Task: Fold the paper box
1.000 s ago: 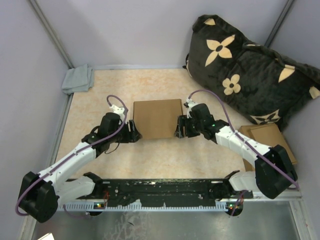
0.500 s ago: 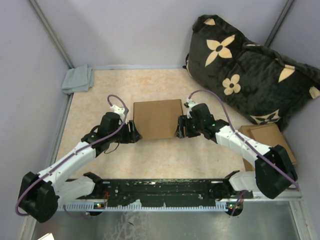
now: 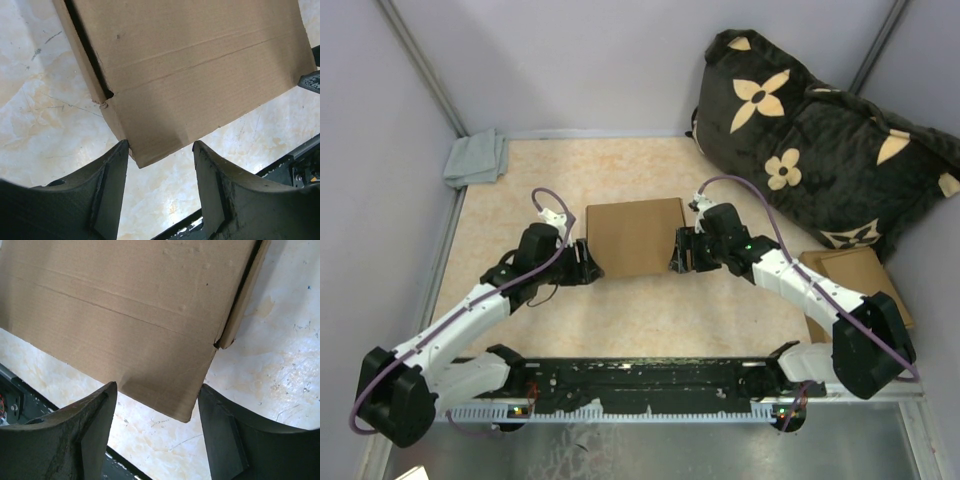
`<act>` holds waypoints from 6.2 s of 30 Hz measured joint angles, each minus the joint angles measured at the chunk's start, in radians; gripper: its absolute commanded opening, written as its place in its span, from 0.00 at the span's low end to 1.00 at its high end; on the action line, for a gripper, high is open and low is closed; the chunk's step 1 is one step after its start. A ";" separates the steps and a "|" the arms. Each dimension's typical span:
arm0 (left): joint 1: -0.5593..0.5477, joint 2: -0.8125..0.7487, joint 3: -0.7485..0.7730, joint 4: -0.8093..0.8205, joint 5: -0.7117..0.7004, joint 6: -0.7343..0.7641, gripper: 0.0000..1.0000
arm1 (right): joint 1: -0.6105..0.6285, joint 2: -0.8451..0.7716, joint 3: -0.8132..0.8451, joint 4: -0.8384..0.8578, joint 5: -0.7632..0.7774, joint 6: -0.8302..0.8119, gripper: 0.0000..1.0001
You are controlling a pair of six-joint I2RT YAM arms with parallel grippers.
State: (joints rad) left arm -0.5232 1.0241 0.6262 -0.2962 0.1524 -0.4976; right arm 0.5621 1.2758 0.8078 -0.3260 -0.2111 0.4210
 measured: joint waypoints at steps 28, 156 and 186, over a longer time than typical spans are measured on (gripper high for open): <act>0.009 0.016 0.000 0.006 0.033 -0.011 0.57 | 0.000 -0.003 0.018 -0.065 0.051 -0.060 0.65; -0.022 0.595 0.403 0.367 0.055 0.040 0.14 | 0.421 -0.089 -0.502 0.708 0.552 0.118 0.00; -0.131 0.862 0.488 0.531 0.143 0.051 0.07 | 0.259 0.322 -0.282 0.776 0.758 0.194 0.00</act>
State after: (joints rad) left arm -0.6540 1.8858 1.1145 0.2352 0.2955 -0.4469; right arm 0.8215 1.5978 0.5259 0.4500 0.5468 0.6147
